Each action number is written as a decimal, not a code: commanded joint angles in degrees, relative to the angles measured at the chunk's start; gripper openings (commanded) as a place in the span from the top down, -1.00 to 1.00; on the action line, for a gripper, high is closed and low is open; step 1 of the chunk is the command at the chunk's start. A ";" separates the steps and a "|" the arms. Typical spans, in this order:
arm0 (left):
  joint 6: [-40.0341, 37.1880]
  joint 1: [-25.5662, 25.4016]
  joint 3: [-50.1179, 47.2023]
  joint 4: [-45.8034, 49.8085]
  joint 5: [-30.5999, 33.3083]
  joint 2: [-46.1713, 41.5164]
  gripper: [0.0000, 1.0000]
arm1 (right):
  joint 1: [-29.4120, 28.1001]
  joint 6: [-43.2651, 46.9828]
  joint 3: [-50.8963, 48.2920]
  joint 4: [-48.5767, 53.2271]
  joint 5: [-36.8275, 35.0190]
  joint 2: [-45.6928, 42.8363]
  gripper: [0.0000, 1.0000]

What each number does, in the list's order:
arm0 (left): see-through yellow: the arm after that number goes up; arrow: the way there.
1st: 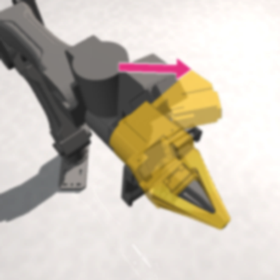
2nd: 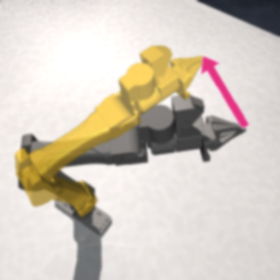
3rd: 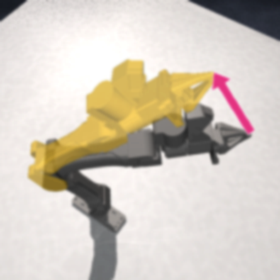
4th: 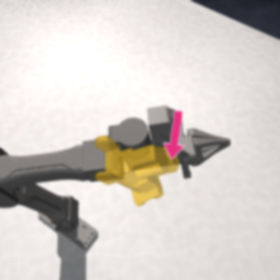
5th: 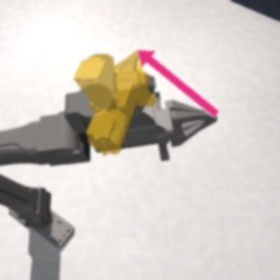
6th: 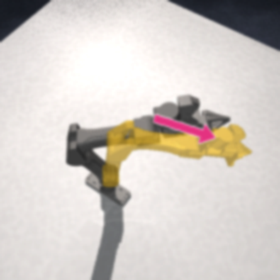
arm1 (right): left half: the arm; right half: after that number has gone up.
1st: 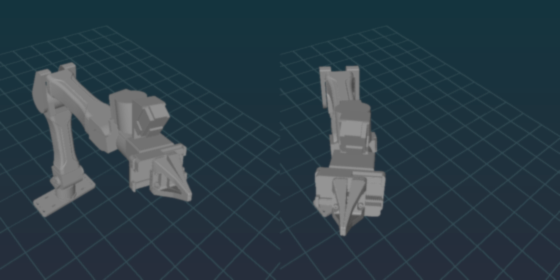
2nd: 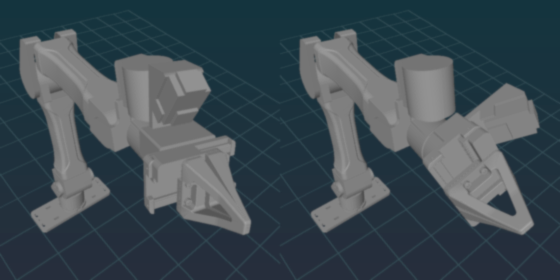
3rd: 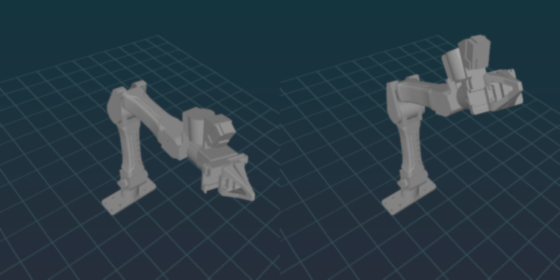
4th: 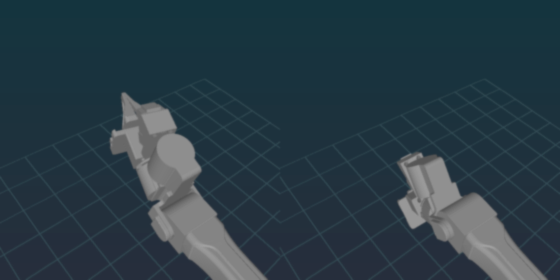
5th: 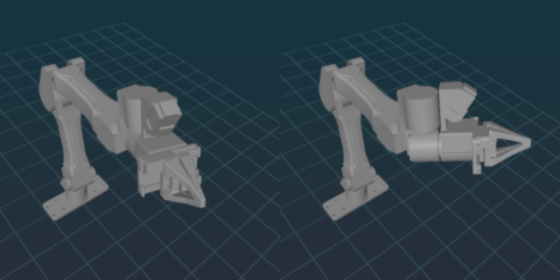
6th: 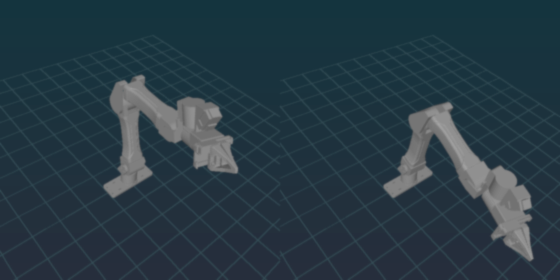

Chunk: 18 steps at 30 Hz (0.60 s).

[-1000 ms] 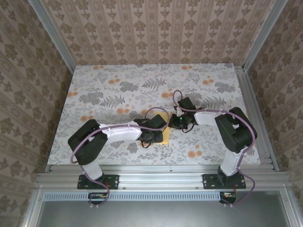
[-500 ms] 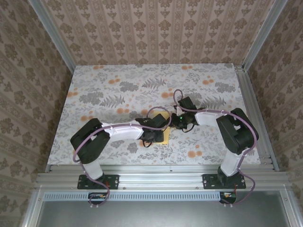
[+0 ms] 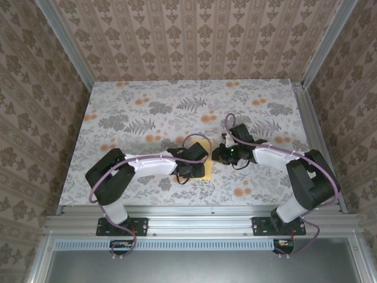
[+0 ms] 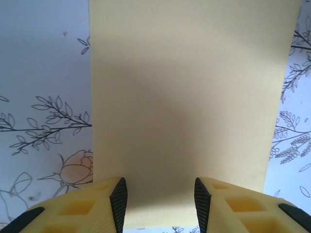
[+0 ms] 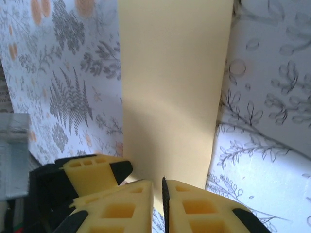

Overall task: Fold a paper plane with a square sheet of paper (pick it up from the middle)
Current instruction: First fold in half a square sheet of paper at the center of the table, then fold the triangle a second time at the center of the table.

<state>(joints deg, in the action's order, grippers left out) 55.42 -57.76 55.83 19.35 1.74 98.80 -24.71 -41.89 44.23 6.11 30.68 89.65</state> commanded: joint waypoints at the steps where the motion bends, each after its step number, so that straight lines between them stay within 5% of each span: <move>1: -1.15 0.15 -0.85 -0.71 -1.44 -2.55 0.11 | -0.95 -5.21 -1.14 -5.94 3.61 2.24 0.71; 18: 1.86 -0.45 -4.12 4.80 1.56 -6.89 0.08 | -2.57 -3.78 -2.12 -7.95 1.47 9.18 0.77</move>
<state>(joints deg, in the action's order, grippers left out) 55.77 -57.74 52.82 21.56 1.74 92.62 -26.68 -46.28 43.18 -1.21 32.58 97.67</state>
